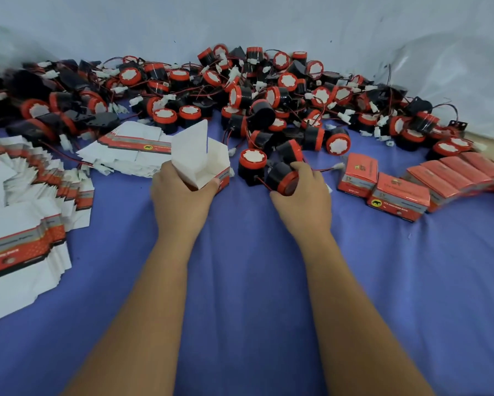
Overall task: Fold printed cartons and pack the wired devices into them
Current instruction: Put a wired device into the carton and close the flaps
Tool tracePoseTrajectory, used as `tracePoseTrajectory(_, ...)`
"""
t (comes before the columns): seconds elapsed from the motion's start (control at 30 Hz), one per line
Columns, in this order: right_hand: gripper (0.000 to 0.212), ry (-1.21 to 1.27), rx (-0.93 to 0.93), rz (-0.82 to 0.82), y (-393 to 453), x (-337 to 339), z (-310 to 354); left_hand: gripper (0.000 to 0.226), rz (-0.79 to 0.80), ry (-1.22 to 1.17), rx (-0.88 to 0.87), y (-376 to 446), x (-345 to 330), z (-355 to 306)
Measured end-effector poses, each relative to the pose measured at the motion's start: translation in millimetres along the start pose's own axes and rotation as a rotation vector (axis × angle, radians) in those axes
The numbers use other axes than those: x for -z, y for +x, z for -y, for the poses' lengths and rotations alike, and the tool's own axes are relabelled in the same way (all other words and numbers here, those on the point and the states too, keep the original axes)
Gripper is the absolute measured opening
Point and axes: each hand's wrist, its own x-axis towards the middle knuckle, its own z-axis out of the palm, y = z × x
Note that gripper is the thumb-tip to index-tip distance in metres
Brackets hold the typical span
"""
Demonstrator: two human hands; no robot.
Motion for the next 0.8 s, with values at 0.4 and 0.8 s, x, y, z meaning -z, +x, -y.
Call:
tracePoseTrajectory(0.4, 0.040, 0.707, 0.043, -0.501, -24.0, 23.2, 26.3, 0.060, 0.401, -0.164, 0.031, -10.9, 12.2, 5.4)
tracePoseTrajectory(0.8, 0.038, 0.039, 0.651, -0.231, -43.6, -16.2, 56.0, 0.048, 0.455, -0.202, -0.021, -5.5, 8.7, 6.6)
